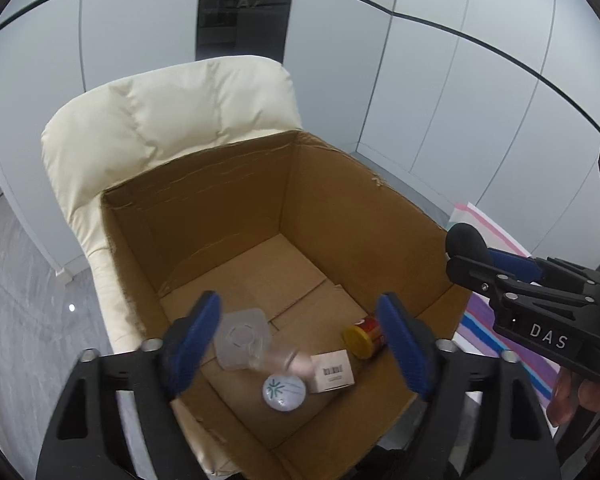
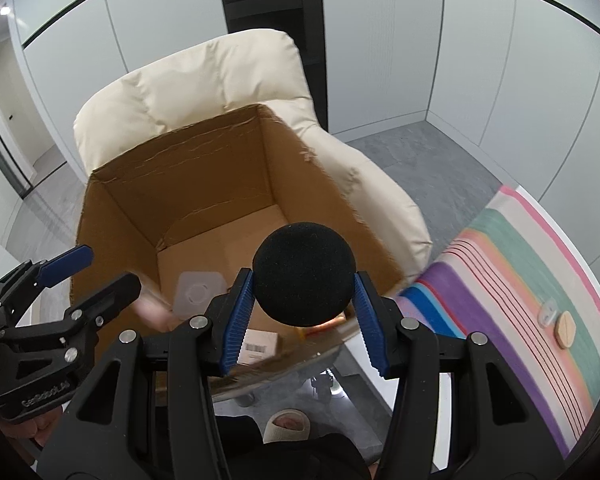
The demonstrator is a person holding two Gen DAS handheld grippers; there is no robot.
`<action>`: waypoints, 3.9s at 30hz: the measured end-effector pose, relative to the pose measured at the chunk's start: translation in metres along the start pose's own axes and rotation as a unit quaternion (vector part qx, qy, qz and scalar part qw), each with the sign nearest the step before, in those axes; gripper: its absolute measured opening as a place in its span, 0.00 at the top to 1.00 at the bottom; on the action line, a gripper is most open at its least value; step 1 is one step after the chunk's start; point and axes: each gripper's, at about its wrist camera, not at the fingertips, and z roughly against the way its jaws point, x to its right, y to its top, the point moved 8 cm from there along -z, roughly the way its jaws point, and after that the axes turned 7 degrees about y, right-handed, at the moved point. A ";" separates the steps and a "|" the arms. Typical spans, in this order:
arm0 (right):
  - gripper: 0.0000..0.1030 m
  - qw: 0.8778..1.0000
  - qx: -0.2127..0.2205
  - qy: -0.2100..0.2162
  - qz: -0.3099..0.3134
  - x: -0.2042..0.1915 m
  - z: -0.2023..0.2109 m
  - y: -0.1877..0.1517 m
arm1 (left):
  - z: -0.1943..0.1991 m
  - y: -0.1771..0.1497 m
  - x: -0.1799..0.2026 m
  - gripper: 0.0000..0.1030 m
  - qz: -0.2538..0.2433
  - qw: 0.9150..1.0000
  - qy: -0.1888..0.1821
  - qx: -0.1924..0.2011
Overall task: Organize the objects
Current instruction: 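Open the left tool over the box while the right tool releases the puff, then move both open tools back toward the beige sponge and clear case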
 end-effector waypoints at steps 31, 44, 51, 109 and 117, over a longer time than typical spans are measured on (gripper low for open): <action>0.10 1.000 0.014 -0.004 -0.018 -0.001 -0.003 0.006 | -0.007 -0.001 -0.027 0.00 0.013 0.999 0.052 0.002; 0.00 0.998 0.050 -0.032 -0.032 0.050 0.032 -0.001 | -0.015 0.009 0.031 0.00 -0.016 0.999 0.034 0.010; 0.00 0.994 0.055 -0.060 -0.071 0.095 0.051 -0.011 | -0.019 0.009 0.076 0.00 -0.040 0.999 0.010 0.009; 0.00 0.929 0.045 -0.246 -0.272 0.384 0.198 -0.206 | -0.042 -0.065 0.431 0.00 -0.279 0.951 -0.131 0.009; 0.02 0.929 0.021 -0.243 -0.279 0.432 0.140 -0.219 | -0.101 -0.080 0.464 0.07 -0.303 0.942 -0.145 -0.015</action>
